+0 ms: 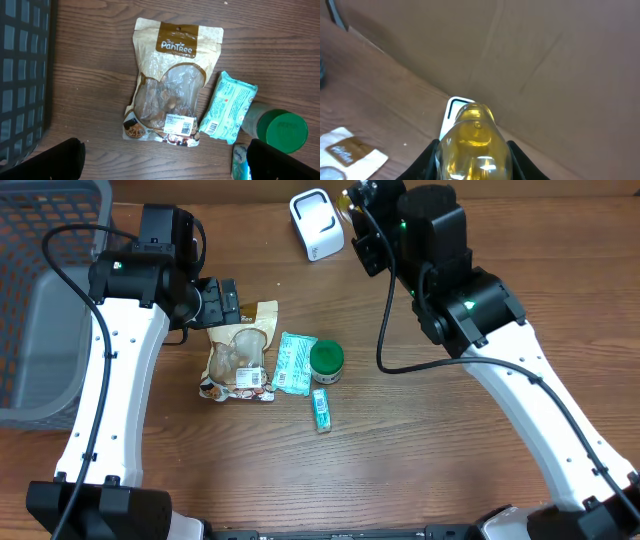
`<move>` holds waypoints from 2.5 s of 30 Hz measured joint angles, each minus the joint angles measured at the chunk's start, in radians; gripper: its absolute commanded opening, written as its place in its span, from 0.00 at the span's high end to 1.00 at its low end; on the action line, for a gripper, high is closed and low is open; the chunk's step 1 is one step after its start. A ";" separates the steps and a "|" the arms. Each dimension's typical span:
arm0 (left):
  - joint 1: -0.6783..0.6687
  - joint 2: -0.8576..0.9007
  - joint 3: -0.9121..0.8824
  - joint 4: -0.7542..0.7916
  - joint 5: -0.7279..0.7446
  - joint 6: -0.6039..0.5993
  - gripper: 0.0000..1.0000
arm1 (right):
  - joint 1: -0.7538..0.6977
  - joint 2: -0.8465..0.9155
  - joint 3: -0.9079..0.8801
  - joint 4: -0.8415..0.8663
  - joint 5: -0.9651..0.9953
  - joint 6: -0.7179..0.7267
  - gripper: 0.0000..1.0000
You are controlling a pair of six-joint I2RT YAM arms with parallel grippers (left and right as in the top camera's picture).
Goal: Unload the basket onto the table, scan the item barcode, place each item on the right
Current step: 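Carry the oil bottle with the right gripper to the white scanner, then hold the oil bottle against the scanner window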
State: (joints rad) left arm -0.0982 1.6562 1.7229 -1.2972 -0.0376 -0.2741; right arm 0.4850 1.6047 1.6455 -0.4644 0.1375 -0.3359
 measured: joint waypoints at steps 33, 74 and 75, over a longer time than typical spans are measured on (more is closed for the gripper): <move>0.000 0.000 0.000 0.000 0.000 0.000 0.00 | 0.033 0.536 -0.003 0.640 0.206 -0.400 0.96; 0.000 0.000 0.000 0.000 0.000 0.000 0.00 | 0.033 0.614 -0.003 0.735 0.255 -0.244 0.96; 0.000 0.000 0.000 0.000 0.000 0.000 0.00 | 0.033 0.607 -0.003 0.723 0.258 -0.232 0.96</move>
State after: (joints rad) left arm -0.0982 1.6562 1.7229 -1.2968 -0.0376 -0.2741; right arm 0.5179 2.2116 1.6428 0.2581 0.3958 -0.5682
